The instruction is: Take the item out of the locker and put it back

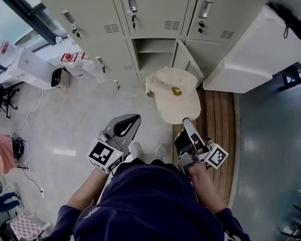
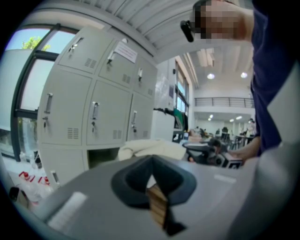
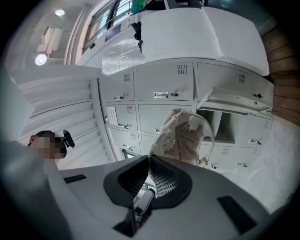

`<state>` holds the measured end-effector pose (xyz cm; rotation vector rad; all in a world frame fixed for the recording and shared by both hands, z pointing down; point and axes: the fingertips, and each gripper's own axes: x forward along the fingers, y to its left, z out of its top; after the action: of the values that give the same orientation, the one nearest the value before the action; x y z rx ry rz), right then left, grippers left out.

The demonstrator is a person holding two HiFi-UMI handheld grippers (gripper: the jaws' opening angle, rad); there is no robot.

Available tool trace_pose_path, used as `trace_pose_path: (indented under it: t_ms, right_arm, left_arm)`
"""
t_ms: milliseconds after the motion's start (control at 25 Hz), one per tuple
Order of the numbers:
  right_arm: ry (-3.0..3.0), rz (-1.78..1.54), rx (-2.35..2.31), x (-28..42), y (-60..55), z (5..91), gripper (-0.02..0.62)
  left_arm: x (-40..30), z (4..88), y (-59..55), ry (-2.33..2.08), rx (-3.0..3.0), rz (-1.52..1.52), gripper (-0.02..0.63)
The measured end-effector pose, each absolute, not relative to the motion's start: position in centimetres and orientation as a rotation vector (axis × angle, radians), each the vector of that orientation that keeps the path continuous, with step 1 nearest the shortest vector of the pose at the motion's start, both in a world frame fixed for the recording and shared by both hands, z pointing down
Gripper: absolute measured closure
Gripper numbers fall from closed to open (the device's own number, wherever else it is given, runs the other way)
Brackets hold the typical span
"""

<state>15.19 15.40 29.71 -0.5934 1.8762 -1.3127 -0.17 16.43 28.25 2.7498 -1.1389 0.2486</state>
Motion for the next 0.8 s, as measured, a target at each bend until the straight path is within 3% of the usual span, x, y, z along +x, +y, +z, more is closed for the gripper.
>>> trace_pose_path:
  t_ms: [800]
  right_arm:
    - [1.923, -1.240, -0.539, 10.2, 14.1, 25.4, 0.577]
  left_arm:
    - [-3.2, 28.2, 15.1, -1.091, 2.753, 0.200, 0.603]
